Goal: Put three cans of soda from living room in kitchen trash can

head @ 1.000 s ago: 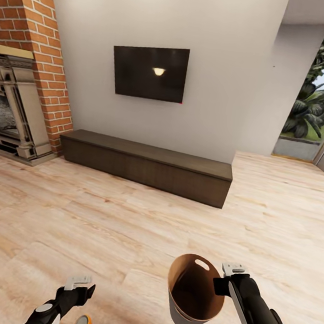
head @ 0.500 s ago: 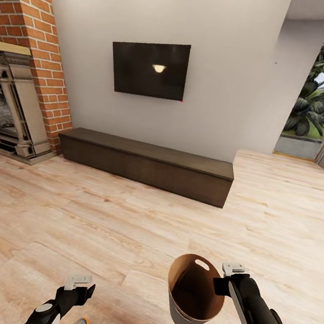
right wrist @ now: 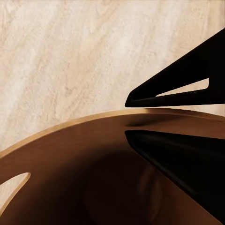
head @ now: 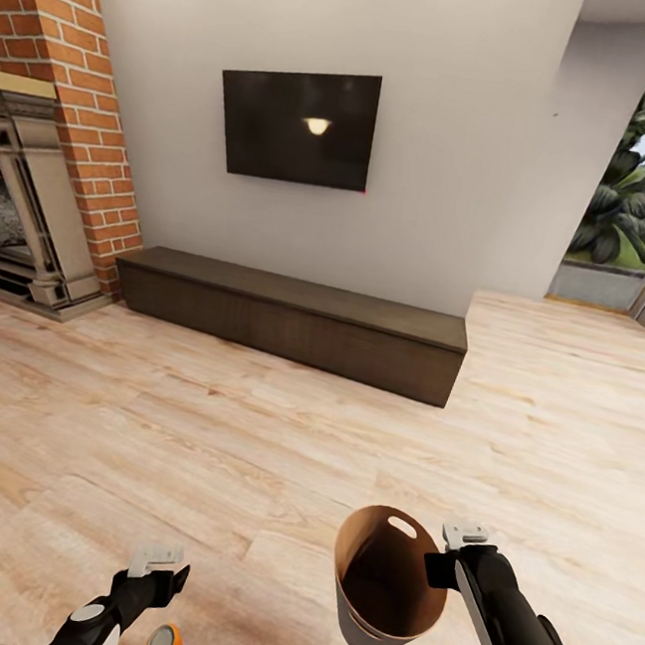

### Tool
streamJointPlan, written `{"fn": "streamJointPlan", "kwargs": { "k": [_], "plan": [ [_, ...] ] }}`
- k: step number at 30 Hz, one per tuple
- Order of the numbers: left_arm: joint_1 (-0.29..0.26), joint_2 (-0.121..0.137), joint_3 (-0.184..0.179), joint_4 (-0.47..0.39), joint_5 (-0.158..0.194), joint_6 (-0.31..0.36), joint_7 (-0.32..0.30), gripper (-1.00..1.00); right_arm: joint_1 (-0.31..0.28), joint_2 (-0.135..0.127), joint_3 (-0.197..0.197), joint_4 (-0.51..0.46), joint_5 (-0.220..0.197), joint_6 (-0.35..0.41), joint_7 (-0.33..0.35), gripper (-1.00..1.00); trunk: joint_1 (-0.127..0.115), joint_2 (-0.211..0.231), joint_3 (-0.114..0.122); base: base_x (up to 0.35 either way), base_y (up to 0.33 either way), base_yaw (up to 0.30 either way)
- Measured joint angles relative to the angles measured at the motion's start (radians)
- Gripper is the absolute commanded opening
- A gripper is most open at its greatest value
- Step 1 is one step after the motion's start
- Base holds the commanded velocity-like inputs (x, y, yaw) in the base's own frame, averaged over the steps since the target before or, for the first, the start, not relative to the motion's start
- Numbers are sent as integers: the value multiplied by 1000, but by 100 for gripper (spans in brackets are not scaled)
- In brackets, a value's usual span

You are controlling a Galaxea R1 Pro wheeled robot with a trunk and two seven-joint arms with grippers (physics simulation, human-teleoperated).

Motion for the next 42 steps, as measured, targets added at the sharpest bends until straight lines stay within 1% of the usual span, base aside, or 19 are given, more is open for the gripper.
{"fn": "streamJointPlan", "kwargs": {
  "k": [17, 24, 42],
  "plan": [
    [0, 2, 10, 0, 0, -1, 0, 100, 0, 0, 0, 0, 0, 0, 0, -100, 0, 0, -27, 0, 0, 0],
    [0, 20, 16, 1, 1, -1, 0, 100, 0, 0, 0, 0, 0, 0, 0, -100, 0, 0, -39, 0, 0, 0],
    [0, 23, 19, 1, 2, -2, 0, 100, 0, 0, 0, 0, 1, 0, 0, -100, 0, 0, -67, 0, 0, 0]
  ]
}}
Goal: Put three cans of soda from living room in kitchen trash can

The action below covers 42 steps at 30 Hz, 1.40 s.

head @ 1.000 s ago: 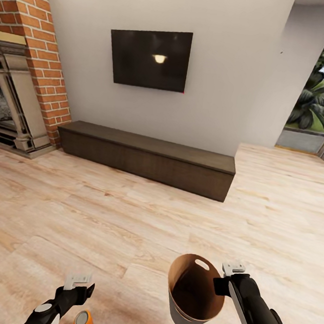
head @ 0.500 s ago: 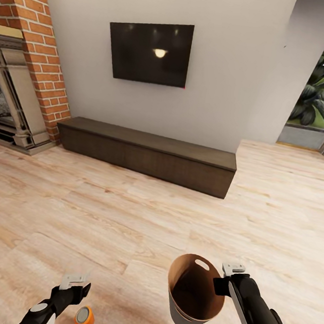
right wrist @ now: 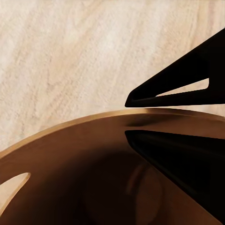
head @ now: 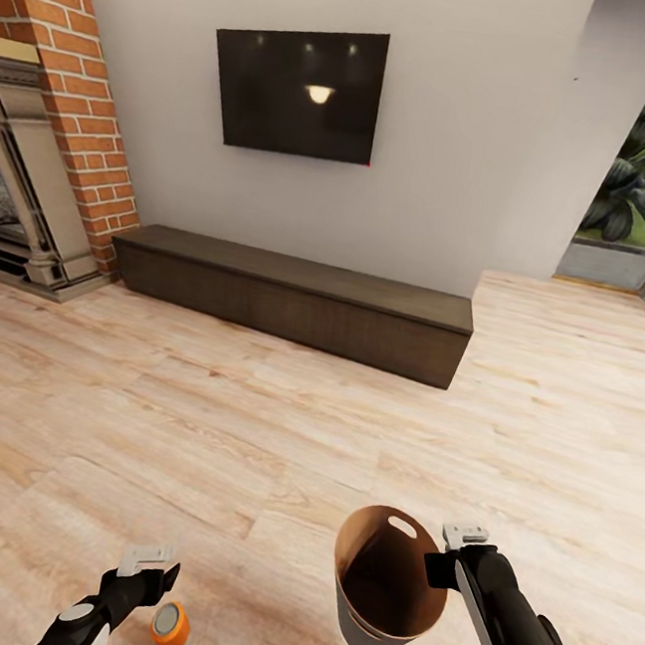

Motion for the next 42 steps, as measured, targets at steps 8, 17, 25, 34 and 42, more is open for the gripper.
{"fn": "streamJointPlan", "kwargs": {
  "k": [8, 17, 25, 34, 42],
  "plan": [
    [0, 0, 22, 0, 0, 0, 0, 100, 0, 0, 0, 0, 0, 0, 0, -100, 0, 0, -13, 0, 0, 0],
    [0, 0, 38, 0, 0, -11, -1, 100, 0, 0, -2, -11, -2, 1, 3, -100, 0, 0, -27, 0, 0, 0],
    [0, 0, 39, 0, 0, -19, -2, 100, 0, 0, -3, -14, -1, 2, 3, -100, 0, 0, -40, 0, 0, 0],
    [0, 0, 39, 1, 0, -20, -2, 100, 0, 0, -3, -14, -1, 2, 3, -100, 0, 0, -55, 0, 0, 0],
    [0, 0, 39, 1, 0, -20, -2, 100, 0, 0, -3, -14, 0, 2, 3, -100, 23, -42, -86, 0, 0, 0]
  ]
}}
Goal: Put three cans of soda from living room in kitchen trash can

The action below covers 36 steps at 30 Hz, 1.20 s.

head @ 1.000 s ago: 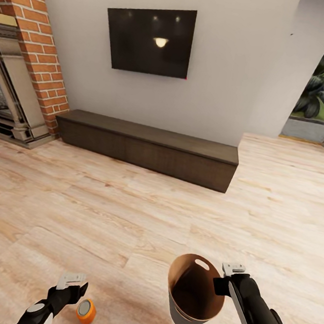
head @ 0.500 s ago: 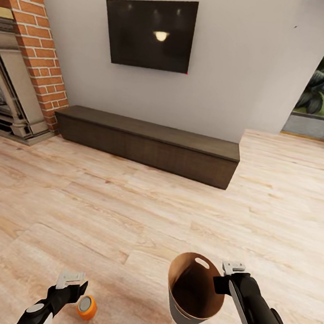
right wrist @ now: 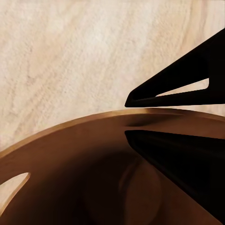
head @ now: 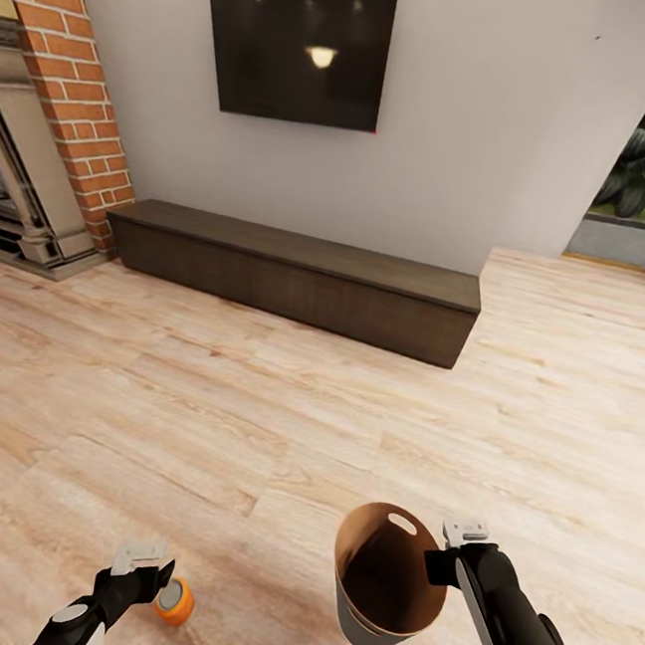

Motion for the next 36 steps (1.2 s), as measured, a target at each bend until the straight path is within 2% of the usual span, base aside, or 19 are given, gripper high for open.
{"fn": "streamJointPlan", "kwargs": {
  "k": [13, 20, 36],
  "plan": [
    [0, 0, 0, 0, 0, 0, 0, 100, 0, 0, 0, 0, 0, 0, 0, -100, 50, -91, -62, 0, 0, 0],
    [0, 0, 0, 0, 0, -1, 0, 100, -1, 0, -1, -1, 0, 0, 0, -100, 50, -91, -70, 0, 0, 0],
    [0, 0, -1, 0, -1, -2, 0, 100, -1, -2, 0, -41, -1, 0, -1, -100, 50, -91, -72, 0, 0, 0]
  ]
}}
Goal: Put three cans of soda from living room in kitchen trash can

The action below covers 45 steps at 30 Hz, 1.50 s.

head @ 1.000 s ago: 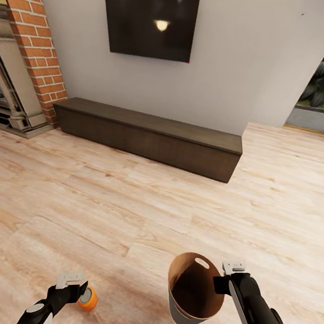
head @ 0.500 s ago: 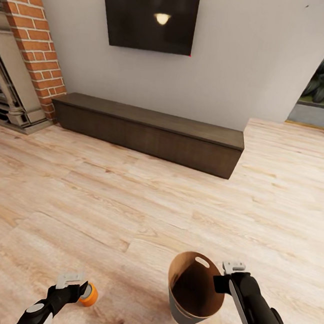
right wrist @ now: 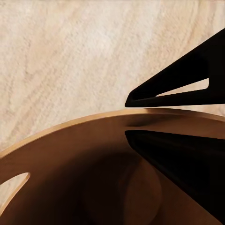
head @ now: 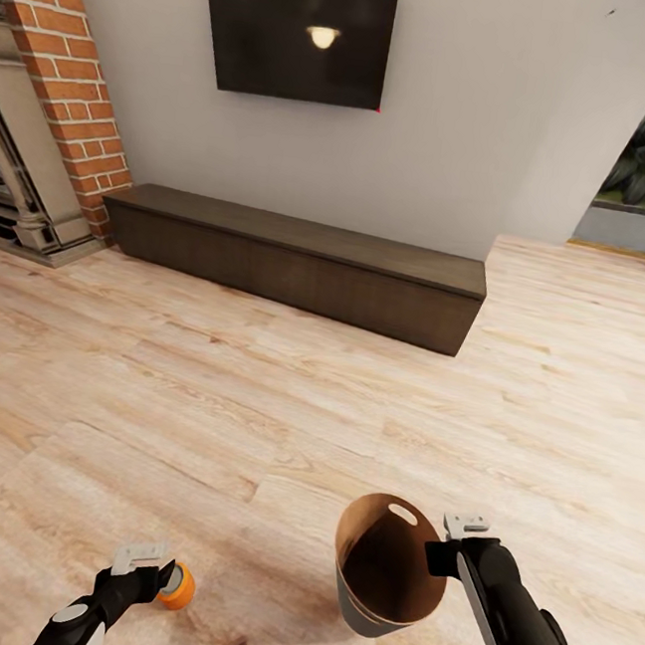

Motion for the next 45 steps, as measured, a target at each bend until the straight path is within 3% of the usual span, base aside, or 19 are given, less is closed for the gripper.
{"fn": "streamJointPlan", "kwargs": {
  "k": [4, 10, 30, 45],
  "plan": [
    [0, 0, -1, 0, 0, 0, 0, 100, 0, 0, 0, 0, 0, 0, 0, -100, 0, 0, 0, 0, 0, 0],
    [0, 0, -1, 0, 0, 0, 0, 100, 0, 0, 0, 0, 1, 0, 0, -100, 23, -42, -19, 0, 0, 0],
    [0, 0, -1, 0, -1, 0, 0, 100, 0, 0, 0, -2, 0, 0, 0, -100, 23, -42, -39, 0, 0, 0],
    [0, 0, -1, -1, 0, 0, 0, 100, 0, 0, 0, -2, 0, 0, 0, -100, 23, -42, -64, 127, 0, 0]
  ]
}}
